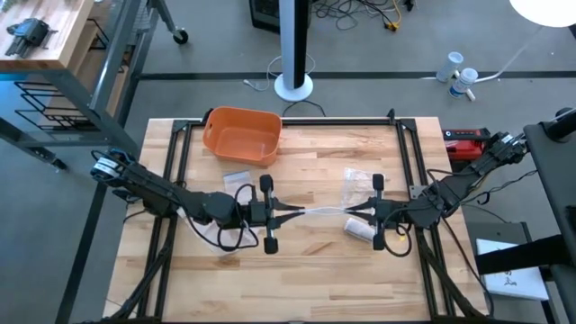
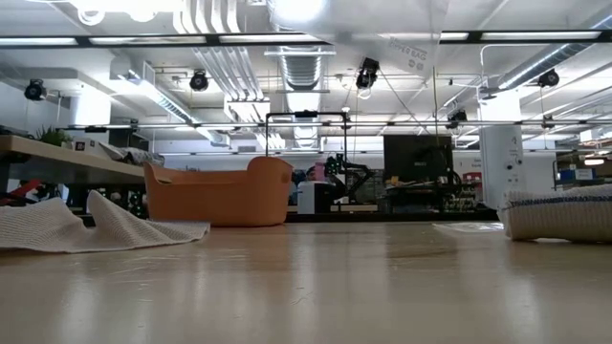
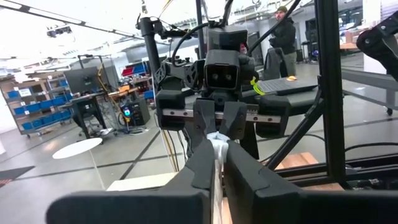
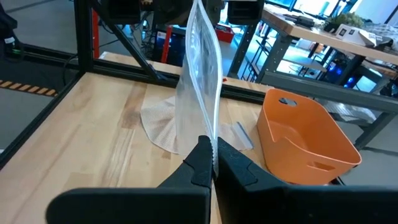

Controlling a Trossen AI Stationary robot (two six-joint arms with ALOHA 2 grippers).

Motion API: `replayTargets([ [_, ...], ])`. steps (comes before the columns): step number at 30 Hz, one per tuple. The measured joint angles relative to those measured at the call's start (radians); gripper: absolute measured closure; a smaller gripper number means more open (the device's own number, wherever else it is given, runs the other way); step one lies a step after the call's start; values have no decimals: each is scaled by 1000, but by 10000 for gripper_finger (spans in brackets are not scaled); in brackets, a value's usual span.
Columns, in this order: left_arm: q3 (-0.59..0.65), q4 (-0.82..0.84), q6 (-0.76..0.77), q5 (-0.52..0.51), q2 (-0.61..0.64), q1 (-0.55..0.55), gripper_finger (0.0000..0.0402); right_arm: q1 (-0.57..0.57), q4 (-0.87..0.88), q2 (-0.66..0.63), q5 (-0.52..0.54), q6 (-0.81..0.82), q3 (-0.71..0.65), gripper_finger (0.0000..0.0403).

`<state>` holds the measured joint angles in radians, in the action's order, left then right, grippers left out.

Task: Roll bandage
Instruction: Put the white rolled bandage into the zip bag

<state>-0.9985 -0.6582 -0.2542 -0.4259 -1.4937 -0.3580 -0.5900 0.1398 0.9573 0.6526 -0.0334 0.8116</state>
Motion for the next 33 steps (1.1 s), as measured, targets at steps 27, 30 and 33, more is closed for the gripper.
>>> replayTargets([
  [27,-176,172,27,38,-140,41,395,6,154,47,-104,103,88,403],
  [30,-194,208,30,35,-140,41,395,6,159,57,-103,96,112,403],
  [33,-200,222,31,35,-139,41,395,5,195,66,-111,89,144,400],
])
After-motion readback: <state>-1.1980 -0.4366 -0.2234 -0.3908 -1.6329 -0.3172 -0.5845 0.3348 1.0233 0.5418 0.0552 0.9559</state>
